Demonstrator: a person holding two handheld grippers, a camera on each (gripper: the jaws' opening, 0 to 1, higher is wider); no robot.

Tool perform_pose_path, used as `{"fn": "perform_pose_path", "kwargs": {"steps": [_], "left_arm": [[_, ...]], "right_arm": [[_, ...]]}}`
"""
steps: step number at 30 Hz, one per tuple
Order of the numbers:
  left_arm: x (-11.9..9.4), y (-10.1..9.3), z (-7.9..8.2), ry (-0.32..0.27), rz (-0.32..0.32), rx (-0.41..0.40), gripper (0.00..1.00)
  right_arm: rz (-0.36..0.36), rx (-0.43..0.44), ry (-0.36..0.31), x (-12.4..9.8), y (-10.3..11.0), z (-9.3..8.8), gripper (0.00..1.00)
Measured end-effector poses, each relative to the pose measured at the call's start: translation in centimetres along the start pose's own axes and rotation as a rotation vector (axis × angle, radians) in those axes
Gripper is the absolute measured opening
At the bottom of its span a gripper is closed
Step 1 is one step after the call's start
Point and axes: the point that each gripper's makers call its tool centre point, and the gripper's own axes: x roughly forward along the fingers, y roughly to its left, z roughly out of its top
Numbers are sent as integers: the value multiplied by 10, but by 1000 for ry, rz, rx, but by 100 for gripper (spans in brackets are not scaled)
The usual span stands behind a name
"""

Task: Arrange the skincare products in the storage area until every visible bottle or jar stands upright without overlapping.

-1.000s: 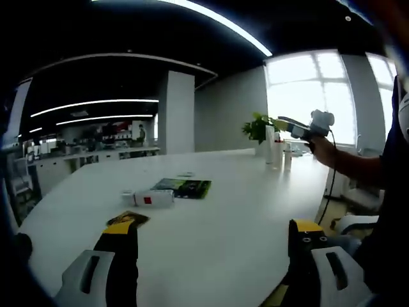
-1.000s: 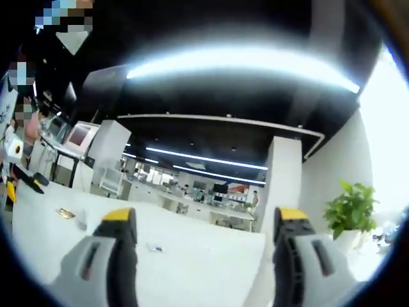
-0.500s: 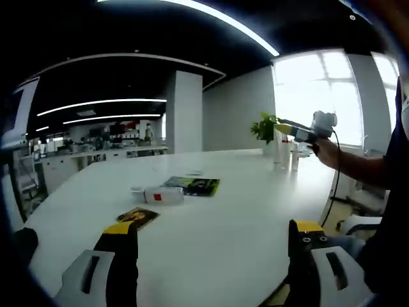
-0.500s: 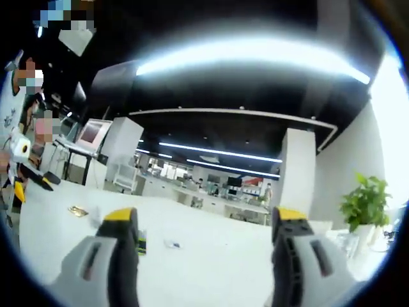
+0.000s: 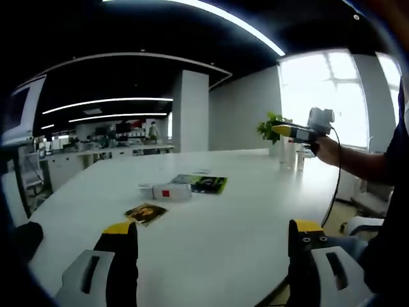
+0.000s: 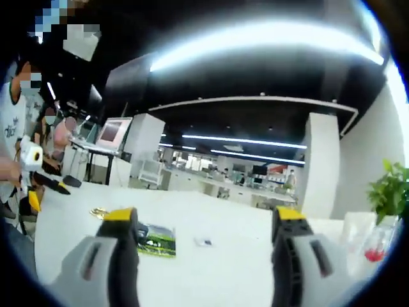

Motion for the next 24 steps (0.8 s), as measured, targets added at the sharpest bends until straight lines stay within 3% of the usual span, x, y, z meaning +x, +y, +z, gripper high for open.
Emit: {"fn": "perform_pose_path", "kwargs": {"steps": [24], "left_arm": [[-13,20,-2,6,87,-12,100]], "right_arm": [[252,14,160,67,65,-16,85]]}}
